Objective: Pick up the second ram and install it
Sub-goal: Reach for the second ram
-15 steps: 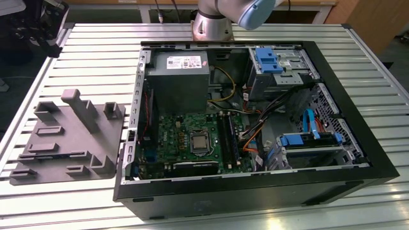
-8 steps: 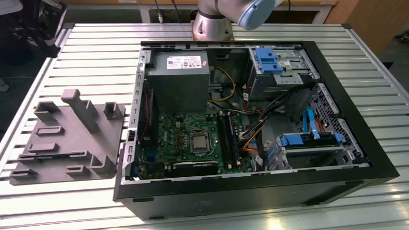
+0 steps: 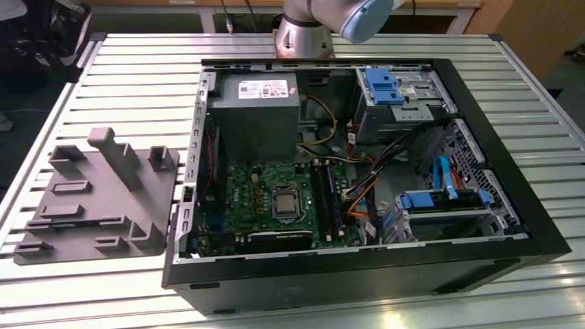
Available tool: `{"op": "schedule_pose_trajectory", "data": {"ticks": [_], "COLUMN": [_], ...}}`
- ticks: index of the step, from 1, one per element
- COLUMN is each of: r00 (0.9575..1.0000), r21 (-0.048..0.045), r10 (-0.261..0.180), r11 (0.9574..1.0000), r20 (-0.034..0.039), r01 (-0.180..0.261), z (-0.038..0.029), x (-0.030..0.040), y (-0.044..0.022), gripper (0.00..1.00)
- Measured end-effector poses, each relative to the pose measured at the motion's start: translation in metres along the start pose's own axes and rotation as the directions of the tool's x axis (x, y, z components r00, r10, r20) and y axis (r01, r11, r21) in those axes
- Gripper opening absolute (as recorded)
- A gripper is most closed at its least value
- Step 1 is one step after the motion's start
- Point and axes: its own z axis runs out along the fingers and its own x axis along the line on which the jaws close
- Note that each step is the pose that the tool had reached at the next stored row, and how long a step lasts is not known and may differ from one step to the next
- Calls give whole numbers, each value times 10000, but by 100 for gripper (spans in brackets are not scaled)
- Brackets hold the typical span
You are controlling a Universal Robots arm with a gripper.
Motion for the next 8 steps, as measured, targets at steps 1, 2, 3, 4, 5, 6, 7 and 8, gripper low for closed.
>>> {"op": "schedule_pose_trajectory", "data": {"ticks": [1, 2, 3, 4, 5, 6, 7, 8], "r00": [10000, 10000, 10000, 10000, 10000, 10000, 10000, 10000], "r21": [0, 0, 0, 0, 0, 0, 0, 0], "r10": [0, 0, 0, 0, 0, 0, 0, 0], "r11": [10000, 10000, 10000, 10000, 10000, 10000, 10000, 10000], "r20": [0, 0, 0, 0, 0, 0, 0, 0], "r01": [0, 0, 0, 0, 0, 0, 0, 0], "z": [0, 0, 0, 0, 0, 0, 1, 1], "x": [5, 11, 16, 22, 27, 32, 37, 42], "y": [0, -1, -1, -2, -2, -2, -3, -3], "gripper": [11, 11, 11, 11, 11, 11, 11, 11]}}
